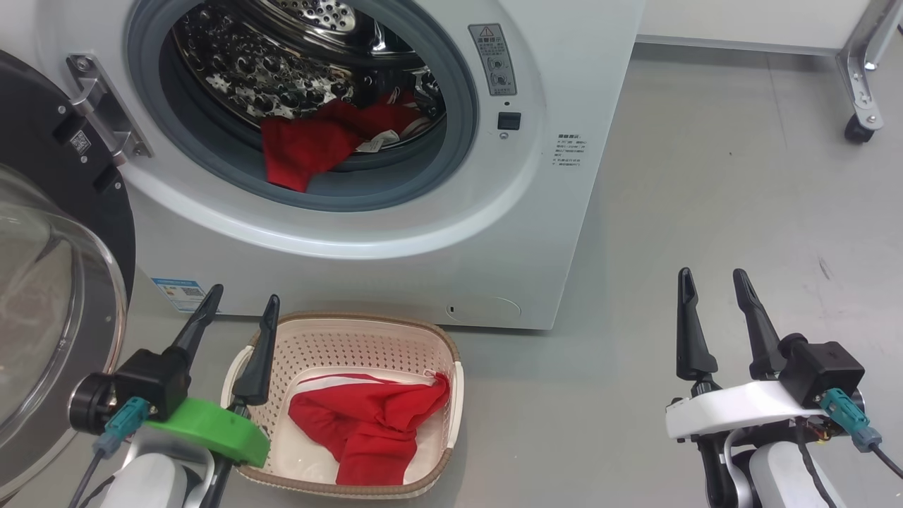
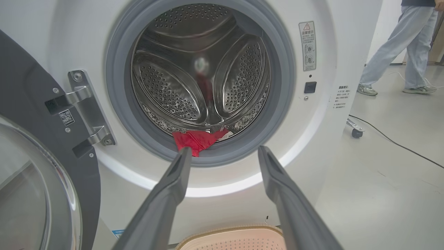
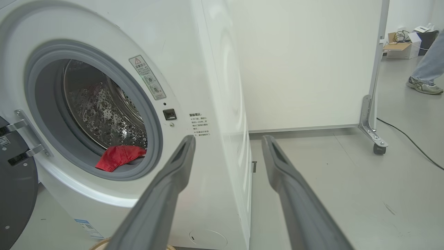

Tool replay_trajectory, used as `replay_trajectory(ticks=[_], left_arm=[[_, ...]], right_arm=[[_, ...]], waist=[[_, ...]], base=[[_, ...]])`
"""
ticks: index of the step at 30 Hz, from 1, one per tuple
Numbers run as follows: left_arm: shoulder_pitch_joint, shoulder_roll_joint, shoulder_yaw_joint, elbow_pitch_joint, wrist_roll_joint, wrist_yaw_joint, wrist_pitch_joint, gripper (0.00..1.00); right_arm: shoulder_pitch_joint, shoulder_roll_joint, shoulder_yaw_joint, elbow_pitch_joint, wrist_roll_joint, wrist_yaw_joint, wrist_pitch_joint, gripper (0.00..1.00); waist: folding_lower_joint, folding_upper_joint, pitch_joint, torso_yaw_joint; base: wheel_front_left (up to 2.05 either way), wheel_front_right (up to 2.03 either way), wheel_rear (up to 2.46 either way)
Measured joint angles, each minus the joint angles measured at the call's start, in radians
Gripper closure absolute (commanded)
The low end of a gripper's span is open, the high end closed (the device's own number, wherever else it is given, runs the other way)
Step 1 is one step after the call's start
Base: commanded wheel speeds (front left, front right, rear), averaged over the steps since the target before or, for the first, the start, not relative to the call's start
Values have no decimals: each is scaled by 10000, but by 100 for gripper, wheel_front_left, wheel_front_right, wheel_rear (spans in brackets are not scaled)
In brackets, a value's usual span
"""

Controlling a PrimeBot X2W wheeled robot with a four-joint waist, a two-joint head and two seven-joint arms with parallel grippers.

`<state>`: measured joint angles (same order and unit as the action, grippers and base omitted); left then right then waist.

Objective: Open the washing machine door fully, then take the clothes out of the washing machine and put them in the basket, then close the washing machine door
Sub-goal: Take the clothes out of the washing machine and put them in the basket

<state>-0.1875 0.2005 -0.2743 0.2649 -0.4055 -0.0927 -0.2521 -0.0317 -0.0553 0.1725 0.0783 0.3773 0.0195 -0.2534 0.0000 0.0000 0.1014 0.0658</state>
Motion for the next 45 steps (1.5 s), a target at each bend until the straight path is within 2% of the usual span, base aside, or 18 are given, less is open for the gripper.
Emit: replay_trajectory(ticks=[22, 31, 37, 45], left_arm=[[292, -111, 182, -274, 224, -94, 0, 0], [297, -84, 502, -673, 234, -96, 0, 0], [280, 123, 673, -800, 278, -96, 0, 0], [-514, 784, 1030, -798, 291, -96, 407, 0]], right_arm=[[18, 46, 13, 33, -46, 104, 0, 0], [18, 59, 194, -90, -157, 102, 0, 0], [8, 65, 387, -245, -196, 61, 0, 0], [-152, 67, 798, -453, -238, 42, 0, 0]], waist=[[0, 0, 54, -146], [0, 0, 473, -312], [0, 0, 995, -541], [0, 0, 1873, -1033]], base=[[0, 0, 0], [0, 0, 0], [0, 0, 0], [0, 0, 0]])
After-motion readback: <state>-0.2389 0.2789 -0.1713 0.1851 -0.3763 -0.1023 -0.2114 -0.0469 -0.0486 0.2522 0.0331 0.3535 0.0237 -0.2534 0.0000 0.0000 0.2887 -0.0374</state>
